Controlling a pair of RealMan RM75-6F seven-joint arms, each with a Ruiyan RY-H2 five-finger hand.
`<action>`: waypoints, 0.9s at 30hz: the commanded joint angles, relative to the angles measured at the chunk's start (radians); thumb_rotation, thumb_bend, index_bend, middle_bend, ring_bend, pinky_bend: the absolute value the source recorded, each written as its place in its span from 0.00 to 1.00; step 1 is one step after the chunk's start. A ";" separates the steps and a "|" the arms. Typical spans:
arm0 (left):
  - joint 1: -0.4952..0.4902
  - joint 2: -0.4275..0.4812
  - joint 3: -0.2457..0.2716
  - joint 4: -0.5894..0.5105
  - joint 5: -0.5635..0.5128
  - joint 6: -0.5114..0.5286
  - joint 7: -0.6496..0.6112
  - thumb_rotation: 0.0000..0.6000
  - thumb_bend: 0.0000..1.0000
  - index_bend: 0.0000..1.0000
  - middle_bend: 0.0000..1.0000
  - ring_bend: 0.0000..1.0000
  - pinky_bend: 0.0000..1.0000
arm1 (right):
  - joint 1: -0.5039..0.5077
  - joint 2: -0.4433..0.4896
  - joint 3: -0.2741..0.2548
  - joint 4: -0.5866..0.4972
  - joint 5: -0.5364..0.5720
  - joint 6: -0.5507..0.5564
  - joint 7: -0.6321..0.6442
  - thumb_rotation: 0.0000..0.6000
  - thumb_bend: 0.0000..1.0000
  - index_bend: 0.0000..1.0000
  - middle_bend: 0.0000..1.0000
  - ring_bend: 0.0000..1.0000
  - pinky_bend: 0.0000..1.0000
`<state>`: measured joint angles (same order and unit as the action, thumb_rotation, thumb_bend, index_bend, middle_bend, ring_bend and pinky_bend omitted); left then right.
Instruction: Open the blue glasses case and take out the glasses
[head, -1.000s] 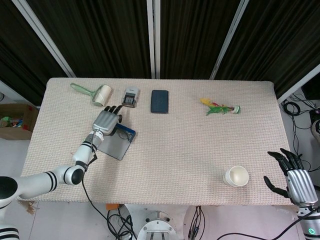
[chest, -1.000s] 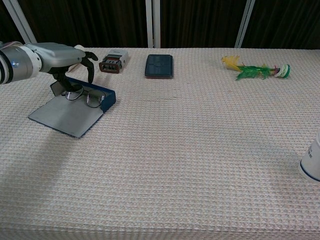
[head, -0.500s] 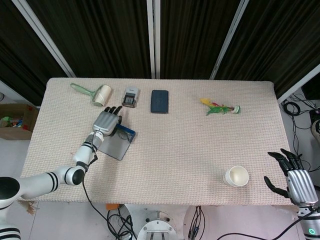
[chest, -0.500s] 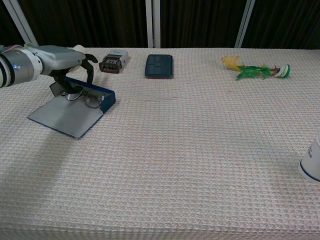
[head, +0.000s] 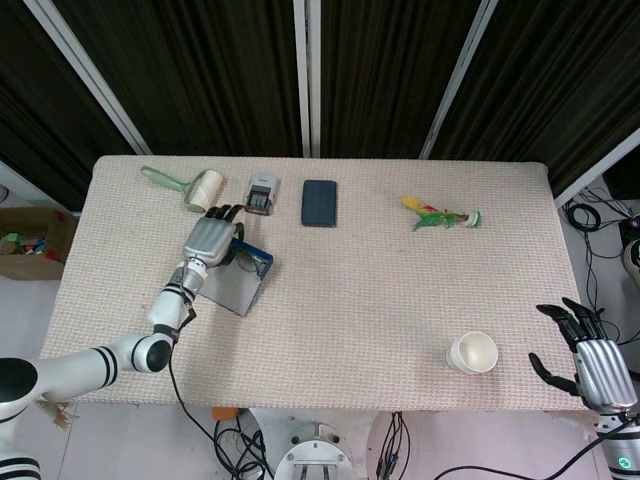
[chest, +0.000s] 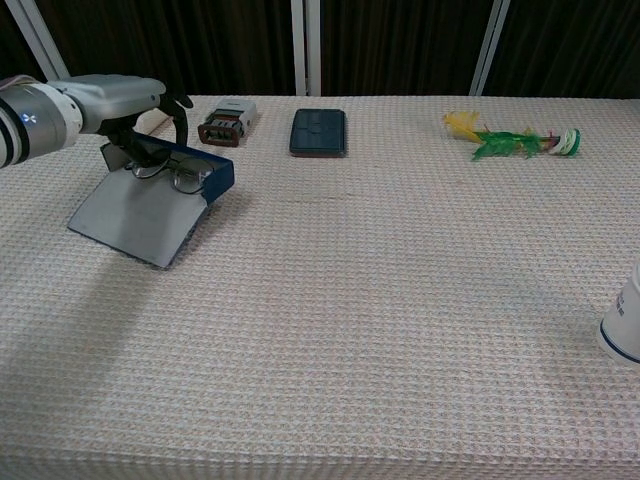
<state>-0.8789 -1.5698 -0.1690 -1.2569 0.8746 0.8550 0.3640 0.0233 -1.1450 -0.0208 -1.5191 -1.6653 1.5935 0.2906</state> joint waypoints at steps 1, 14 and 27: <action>0.041 -0.032 -0.028 0.010 0.047 0.066 -0.088 1.00 0.51 0.50 0.07 0.05 0.12 | 0.001 -0.002 0.000 0.005 0.001 -0.001 0.006 1.00 0.23 0.21 0.24 0.07 0.16; 0.124 -0.266 -0.080 0.260 0.205 0.264 -0.387 1.00 0.52 0.45 0.08 0.05 0.12 | 0.005 -0.008 0.000 0.019 0.000 -0.006 0.022 1.00 0.23 0.21 0.24 0.07 0.16; 0.110 -0.438 -0.105 0.523 0.285 0.332 -0.414 1.00 0.51 0.38 0.07 0.05 0.12 | -0.001 -0.004 -0.002 0.016 0.000 0.003 0.021 1.00 0.23 0.21 0.24 0.07 0.16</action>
<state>-0.7649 -1.9976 -0.2671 -0.7440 1.1522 1.1884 -0.0411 0.0222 -1.1494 -0.0225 -1.5034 -1.6655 1.5964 0.3120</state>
